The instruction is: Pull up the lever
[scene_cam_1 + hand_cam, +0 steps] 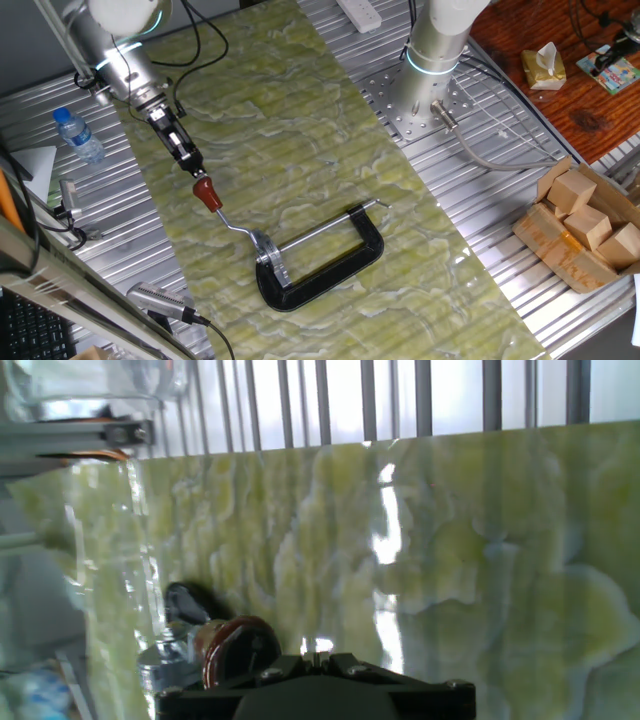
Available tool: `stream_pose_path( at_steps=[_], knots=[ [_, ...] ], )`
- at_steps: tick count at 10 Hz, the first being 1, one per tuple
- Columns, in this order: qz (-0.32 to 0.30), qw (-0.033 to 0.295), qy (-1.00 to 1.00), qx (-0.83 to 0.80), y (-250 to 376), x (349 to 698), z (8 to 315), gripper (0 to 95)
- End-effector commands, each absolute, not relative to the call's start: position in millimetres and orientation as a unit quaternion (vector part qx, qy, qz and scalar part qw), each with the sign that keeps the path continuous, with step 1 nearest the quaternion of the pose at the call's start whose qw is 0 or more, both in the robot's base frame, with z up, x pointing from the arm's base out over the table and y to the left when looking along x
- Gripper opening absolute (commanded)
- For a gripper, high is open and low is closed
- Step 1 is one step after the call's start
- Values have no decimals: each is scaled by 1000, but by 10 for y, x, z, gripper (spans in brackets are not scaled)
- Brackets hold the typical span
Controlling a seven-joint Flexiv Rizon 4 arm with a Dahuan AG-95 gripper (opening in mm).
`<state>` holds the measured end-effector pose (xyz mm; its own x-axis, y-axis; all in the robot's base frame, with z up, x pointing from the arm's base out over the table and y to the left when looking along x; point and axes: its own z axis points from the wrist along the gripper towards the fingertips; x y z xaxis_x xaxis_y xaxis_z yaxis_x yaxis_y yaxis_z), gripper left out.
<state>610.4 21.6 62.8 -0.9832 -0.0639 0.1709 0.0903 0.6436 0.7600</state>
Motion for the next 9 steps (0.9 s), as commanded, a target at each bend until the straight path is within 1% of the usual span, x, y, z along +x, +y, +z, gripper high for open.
stream_pose_path(
  at_steps=[1, 6, 9],
  knots=[
    [-422, 85, -902, -14, 258, 6103, 613, 0],
    [-423, 85, -902, -18, 306, 6143, 637, 0],
    [-429, 94, -898, -33, 334, 6174, 763, 0]
  ],
)
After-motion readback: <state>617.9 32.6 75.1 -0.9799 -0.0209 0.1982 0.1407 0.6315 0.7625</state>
